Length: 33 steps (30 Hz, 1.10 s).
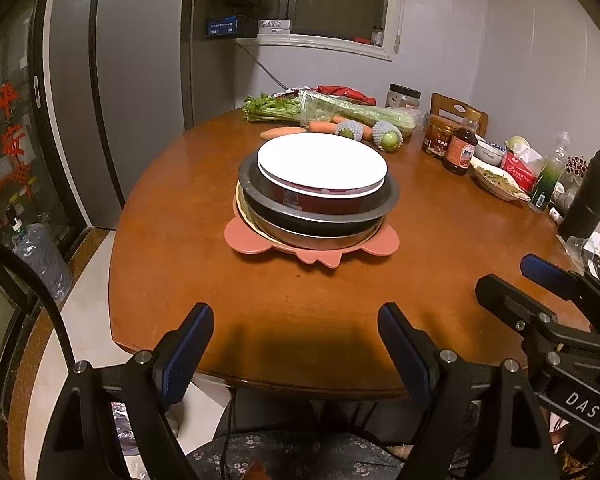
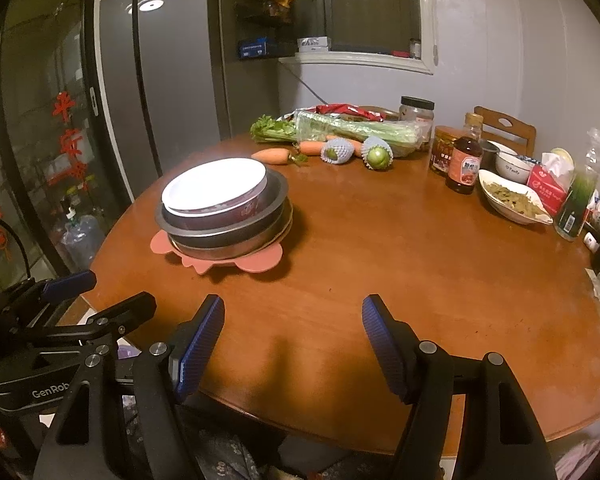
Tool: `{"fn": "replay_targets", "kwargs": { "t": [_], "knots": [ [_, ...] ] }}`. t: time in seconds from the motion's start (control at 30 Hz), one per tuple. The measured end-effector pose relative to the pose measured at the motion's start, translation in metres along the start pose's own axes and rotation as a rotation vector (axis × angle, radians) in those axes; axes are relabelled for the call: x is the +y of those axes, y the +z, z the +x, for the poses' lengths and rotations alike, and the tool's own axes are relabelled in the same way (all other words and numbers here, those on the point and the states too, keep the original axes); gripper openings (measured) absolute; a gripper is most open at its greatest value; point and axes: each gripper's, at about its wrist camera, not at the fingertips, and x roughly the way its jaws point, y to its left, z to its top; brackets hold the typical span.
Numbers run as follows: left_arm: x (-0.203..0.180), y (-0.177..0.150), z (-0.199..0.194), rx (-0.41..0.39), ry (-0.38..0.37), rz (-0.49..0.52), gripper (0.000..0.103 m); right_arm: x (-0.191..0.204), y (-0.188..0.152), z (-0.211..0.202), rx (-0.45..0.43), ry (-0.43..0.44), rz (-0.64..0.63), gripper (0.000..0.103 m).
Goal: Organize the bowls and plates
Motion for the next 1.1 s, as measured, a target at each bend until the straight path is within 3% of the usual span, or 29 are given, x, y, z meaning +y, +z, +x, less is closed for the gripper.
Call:
{"fn": "replay_targets", "kwargs": {
  "t": [1.1],
  "knots": [
    [0.004,0.0016,0.0044,0.013,0.019,-0.001,0.084,0.0025,-0.0042,0.0084,0.023,-0.002,0.003,0.073]
  ]
}}
